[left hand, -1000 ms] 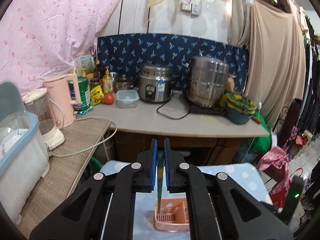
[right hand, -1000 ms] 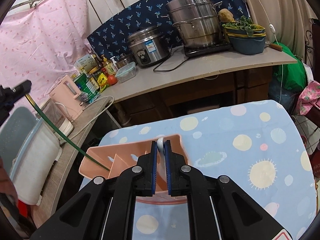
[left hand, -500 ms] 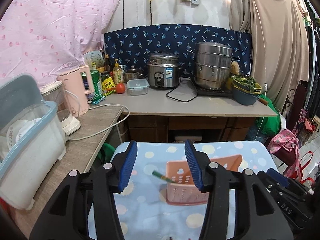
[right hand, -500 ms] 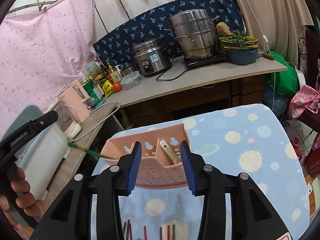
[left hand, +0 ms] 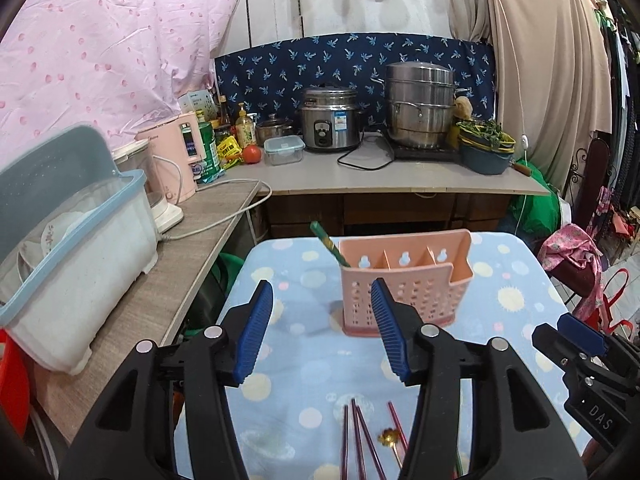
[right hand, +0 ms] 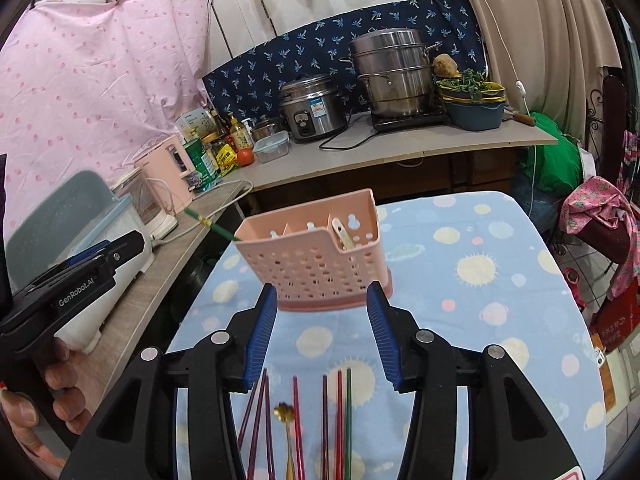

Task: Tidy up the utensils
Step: 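Move both tools back over the remaining chopsticks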

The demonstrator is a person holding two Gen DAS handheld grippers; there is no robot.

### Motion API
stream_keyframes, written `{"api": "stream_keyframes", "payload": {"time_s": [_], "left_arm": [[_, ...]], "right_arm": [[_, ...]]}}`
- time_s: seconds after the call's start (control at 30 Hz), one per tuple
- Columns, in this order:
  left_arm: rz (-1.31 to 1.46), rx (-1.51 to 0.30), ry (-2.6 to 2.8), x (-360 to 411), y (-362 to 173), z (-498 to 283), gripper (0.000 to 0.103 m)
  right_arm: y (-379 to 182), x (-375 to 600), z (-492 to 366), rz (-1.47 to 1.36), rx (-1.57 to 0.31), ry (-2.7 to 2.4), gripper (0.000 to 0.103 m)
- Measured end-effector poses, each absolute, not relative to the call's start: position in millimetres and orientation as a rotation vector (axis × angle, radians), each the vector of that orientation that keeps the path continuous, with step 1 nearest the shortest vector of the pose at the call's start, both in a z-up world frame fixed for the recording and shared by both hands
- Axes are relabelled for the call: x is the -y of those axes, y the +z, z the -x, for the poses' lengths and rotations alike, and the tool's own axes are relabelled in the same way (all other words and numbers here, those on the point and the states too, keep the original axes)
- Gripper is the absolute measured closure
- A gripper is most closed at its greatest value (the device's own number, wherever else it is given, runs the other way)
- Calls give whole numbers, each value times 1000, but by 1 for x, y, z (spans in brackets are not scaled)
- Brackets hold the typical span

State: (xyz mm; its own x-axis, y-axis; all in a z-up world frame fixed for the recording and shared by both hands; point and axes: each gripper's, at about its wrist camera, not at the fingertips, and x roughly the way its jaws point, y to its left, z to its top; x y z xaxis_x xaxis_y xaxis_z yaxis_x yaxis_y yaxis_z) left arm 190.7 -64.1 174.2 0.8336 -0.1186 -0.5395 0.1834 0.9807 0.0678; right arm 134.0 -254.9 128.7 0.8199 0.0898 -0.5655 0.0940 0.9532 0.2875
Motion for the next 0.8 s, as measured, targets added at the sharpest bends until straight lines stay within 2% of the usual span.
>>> {"api": "stream_keyframes", "payload": {"time_s": [0.57,0.7,0.8], "left_arm": [[-130,-700,-170,54,117,-137,54],[-119,-772,-177,46,93,-128,49],[-131,-810,-172,39,75,-120,49]], "right_arm": [[75,230,-67,-270,-735,-24,57],[56,227,-54,-267,-780,-31,57],[40,225,-45,-271,-815,-37,57]]}}
